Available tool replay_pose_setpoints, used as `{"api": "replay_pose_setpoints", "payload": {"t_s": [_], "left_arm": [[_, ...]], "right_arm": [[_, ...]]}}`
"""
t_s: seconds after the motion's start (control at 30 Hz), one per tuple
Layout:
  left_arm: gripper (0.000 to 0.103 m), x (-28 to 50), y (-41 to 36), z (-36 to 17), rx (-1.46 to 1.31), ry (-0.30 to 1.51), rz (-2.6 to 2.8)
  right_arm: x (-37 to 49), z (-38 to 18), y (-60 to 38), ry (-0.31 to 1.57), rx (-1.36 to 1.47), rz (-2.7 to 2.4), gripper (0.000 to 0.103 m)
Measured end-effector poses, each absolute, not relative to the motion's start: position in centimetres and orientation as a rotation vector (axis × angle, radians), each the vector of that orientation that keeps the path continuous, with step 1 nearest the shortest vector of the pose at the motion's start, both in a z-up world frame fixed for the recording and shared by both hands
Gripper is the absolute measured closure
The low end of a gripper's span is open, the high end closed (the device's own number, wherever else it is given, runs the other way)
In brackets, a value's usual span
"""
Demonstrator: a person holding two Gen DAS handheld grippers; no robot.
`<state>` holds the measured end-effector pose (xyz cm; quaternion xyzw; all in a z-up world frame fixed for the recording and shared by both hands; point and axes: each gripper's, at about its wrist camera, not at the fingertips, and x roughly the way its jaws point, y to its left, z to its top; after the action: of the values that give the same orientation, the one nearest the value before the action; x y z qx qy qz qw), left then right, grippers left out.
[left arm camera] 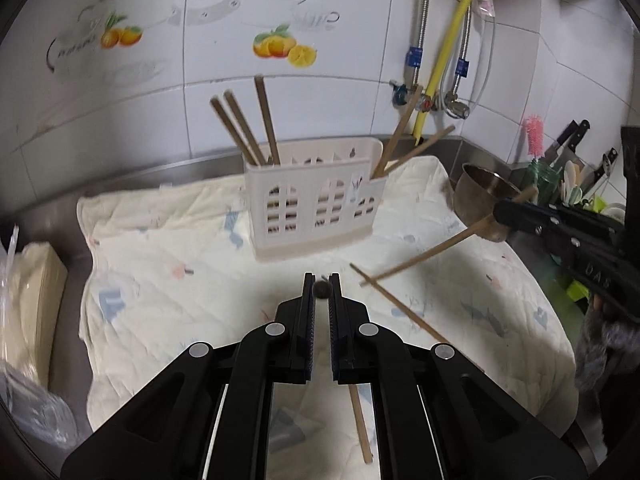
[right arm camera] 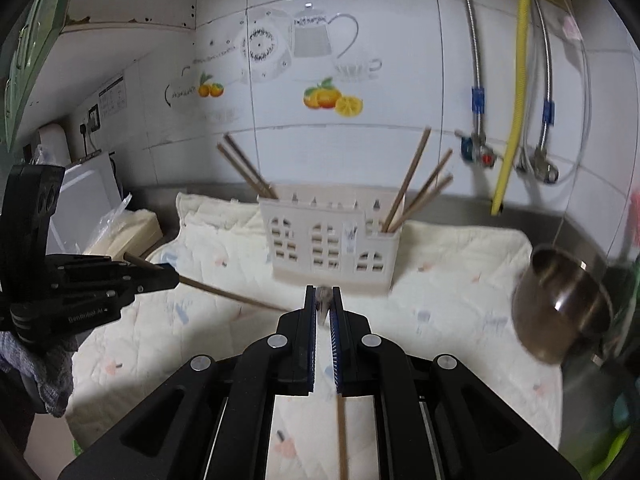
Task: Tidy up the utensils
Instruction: 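Lift both held chopsticks upright and carry them over the white holder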
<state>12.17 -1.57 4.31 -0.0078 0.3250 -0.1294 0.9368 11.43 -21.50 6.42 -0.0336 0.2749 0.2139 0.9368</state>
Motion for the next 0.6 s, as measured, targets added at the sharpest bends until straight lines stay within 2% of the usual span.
{"api": "replay_pose_setpoints", "payload": {"t_s": [0.23,0.6], "left_arm": [[0.098,13.6,-1.3,6.3,-0.035,0.64,-0.286],[0.098,15.1,-1.4,12.6,-0.059,0.54,-0.364]], "right_arm": [[14.4,9.2,-21.7,0.574,-0.071,0.458,0.097],[18.3,15.3,-22.6,0.527,-0.071,0.459,0.097]]}}
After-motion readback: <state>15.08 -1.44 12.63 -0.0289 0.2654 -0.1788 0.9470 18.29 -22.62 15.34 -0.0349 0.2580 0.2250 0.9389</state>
